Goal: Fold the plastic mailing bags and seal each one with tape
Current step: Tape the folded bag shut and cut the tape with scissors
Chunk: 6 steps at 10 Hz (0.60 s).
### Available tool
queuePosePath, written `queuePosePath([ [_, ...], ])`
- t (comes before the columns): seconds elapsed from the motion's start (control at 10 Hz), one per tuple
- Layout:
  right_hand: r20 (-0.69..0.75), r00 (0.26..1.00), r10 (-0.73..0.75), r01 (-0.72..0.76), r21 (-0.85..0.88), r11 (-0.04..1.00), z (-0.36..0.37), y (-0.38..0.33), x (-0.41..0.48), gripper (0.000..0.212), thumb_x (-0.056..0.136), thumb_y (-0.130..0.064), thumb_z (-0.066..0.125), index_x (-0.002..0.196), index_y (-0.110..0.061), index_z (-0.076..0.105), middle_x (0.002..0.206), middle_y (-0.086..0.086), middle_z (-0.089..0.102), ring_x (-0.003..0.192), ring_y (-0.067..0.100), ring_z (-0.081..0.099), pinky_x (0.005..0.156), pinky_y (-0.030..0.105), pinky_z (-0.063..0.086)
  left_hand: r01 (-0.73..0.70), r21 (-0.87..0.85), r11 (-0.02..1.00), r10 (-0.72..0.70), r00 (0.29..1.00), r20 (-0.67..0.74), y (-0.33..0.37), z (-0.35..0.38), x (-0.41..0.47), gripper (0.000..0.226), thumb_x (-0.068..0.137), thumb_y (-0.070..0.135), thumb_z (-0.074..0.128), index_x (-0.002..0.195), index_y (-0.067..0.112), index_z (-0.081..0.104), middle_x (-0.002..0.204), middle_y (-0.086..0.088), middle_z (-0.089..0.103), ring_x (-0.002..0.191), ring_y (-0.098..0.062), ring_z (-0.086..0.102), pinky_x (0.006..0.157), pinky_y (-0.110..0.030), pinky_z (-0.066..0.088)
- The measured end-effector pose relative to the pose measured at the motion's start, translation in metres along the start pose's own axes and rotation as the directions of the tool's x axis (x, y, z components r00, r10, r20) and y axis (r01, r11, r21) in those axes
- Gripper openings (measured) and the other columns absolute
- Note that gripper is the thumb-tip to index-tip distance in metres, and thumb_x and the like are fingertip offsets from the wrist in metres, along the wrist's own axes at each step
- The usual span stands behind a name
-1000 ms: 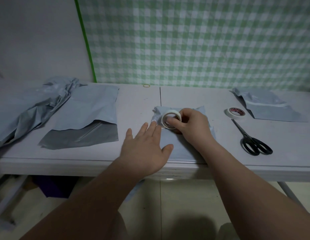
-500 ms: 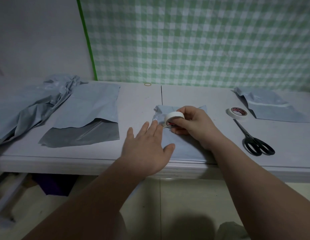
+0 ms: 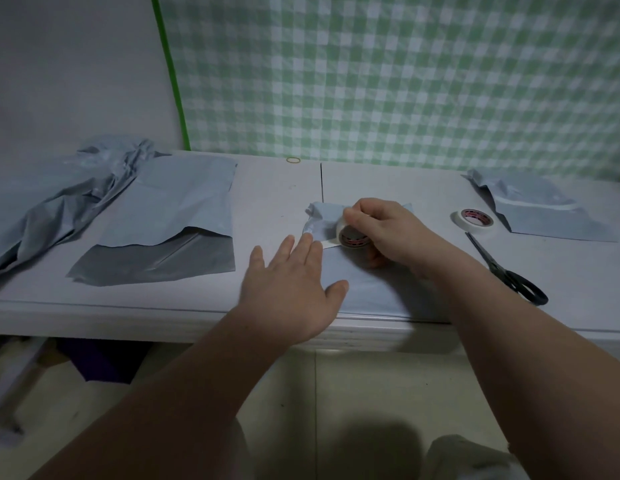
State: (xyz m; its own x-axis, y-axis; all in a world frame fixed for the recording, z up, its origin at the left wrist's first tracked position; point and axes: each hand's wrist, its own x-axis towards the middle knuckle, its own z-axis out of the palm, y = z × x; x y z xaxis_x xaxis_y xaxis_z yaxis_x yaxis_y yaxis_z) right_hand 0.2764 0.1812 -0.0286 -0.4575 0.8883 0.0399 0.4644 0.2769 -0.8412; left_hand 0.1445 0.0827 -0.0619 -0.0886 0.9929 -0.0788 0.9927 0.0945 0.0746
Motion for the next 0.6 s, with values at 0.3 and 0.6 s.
queuePosePath([
  [0.3, -0.003, 0.996, -0.089, 0.081, -0.385, 0.919, -0.01, -0.004, 0.008, 0.031, 0.095, -0.038, 0.051, 0.086, -0.012, 0.065, 0.074, -0.005, 0.056, 0.065, 0.007, 0.047, 0.057, 0.018, 0.035, -0.009, 0.005, 1.0, 0.009, 1.0, 0.003, 0.0, -0.001, 0.0, 0.071, 0.095, 0.06, 0.012, 0.152, 0.02, -0.002, 0.16, 0.002, -0.011, 0.147, -0.018, -0.011, 0.117, -0.052, -0.004],
  [0.6, 0.002, 0.998, -0.058, 0.05, -0.542, 0.839, -0.004, -0.001, 0.012, 0.026, 0.092, -0.048, 0.051, 0.077, -0.028, 0.059, 0.07, -0.011, 0.053, 0.077, 0.016, 0.053, 0.068, 0.029, 0.042, -0.01, 0.03, 0.999, 0.009, 1.0, 0.023, 0.001, -0.006, -0.001, 0.071, 0.095, 0.06, 0.012, 0.152, 0.02, -0.003, 0.16, 0.002, -0.011, 0.146, -0.018, -0.014, 0.117, -0.052, -0.005],
])
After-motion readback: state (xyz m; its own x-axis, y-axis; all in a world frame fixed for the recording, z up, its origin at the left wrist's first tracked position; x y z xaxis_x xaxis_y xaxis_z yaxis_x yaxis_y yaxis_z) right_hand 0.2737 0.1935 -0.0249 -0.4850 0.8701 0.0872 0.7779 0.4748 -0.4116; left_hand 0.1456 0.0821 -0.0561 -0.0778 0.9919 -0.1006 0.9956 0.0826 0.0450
